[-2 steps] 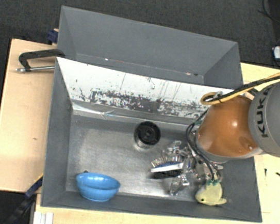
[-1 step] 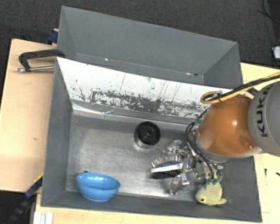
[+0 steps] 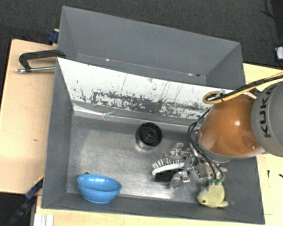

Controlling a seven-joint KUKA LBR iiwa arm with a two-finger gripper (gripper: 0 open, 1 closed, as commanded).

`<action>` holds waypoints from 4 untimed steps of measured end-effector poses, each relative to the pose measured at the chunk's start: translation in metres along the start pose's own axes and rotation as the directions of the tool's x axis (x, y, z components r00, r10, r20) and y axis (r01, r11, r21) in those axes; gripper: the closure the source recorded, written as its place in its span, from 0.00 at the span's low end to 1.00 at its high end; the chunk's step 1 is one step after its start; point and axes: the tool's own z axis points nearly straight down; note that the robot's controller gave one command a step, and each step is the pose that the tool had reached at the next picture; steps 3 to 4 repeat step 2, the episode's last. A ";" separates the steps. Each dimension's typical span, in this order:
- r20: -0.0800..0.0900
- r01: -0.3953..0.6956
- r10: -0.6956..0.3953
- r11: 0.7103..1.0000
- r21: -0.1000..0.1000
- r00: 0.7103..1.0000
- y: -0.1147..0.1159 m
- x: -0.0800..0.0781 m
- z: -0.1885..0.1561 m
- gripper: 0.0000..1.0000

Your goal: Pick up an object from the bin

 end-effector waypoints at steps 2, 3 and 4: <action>-0.005 -0.001 0.001 1.000 0.000 1.000 0.001 -0.007 -0.114 1.00; -0.005 -0.001 0.001 1.000 0.000 1.000 0.001 -0.007 -0.114 1.00; -0.005 -0.001 0.001 1.000 0.000 1.000 0.001 -0.007 -0.114 1.00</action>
Offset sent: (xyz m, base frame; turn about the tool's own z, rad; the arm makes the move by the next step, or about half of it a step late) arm 0.0001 0.0000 0.0772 0.0000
